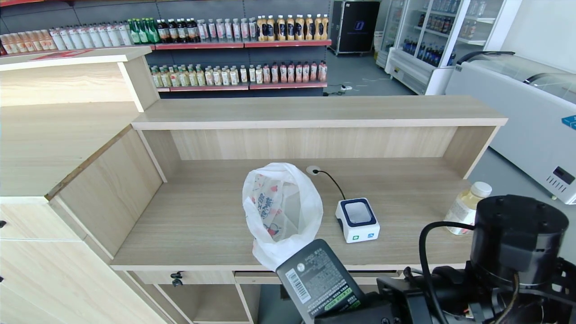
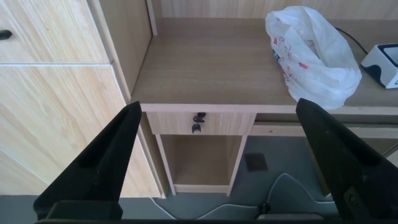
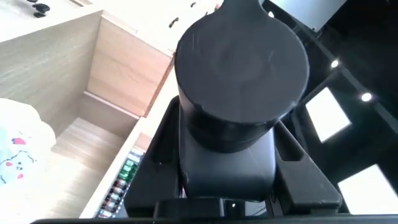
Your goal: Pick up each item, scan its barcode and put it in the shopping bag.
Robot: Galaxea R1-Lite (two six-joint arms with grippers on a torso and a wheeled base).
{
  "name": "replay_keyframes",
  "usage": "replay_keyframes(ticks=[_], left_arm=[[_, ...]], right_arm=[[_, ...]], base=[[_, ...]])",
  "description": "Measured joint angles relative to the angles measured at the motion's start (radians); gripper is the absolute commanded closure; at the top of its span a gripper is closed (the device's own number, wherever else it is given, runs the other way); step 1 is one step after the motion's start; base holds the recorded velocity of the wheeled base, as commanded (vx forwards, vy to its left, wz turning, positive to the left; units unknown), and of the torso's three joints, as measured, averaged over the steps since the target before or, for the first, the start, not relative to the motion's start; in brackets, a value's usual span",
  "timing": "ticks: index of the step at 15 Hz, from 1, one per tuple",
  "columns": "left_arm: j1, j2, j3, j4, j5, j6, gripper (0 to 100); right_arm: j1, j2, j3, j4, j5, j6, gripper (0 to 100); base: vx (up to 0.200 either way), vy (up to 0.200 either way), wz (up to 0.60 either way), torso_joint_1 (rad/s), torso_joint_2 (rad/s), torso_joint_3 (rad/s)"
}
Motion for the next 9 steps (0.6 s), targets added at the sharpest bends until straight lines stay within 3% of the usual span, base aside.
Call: replay_keyframes(ticks=[9], left_arm=[[0.0, 0.0, 0.0, 0.0, 0.0, 0.0, 0]], right_arm=[[0.049, 0.051, -0.001, 0.001, 0.0, 0.09, 100]], base=[[0.0, 0.0, 0.0, 0.0, 0.0, 0.0]])
